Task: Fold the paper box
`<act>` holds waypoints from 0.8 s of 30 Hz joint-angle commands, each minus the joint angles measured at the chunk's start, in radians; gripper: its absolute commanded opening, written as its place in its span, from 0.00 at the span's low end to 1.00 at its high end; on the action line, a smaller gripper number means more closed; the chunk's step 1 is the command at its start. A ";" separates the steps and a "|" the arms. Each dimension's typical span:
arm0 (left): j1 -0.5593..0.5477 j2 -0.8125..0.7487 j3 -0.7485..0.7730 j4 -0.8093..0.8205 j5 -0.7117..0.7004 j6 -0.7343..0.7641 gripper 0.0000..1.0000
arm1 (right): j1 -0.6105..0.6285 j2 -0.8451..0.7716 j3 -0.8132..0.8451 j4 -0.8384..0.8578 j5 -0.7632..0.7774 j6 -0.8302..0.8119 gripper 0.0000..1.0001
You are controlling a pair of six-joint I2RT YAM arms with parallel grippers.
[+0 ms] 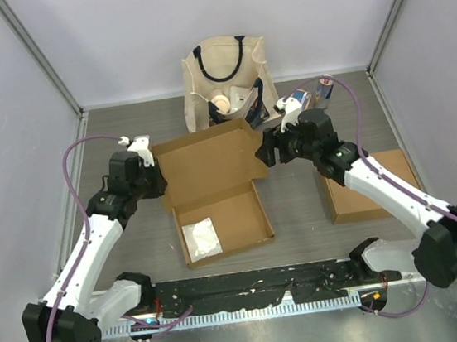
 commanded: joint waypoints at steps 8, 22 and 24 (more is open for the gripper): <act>0.001 -0.006 0.048 0.052 -0.038 -0.113 0.17 | -0.013 0.156 -0.063 0.367 -0.069 -0.137 0.73; -0.126 -0.014 -0.012 0.358 -0.311 -0.316 0.00 | 0.187 0.070 -0.181 0.589 0.460 0.102 0.06; -0.172 0.005 -0.021 0.438 -0.405 -0.295 0.01 | 0.202 0.068 -0.225 0.711 0.485 0.085 0.05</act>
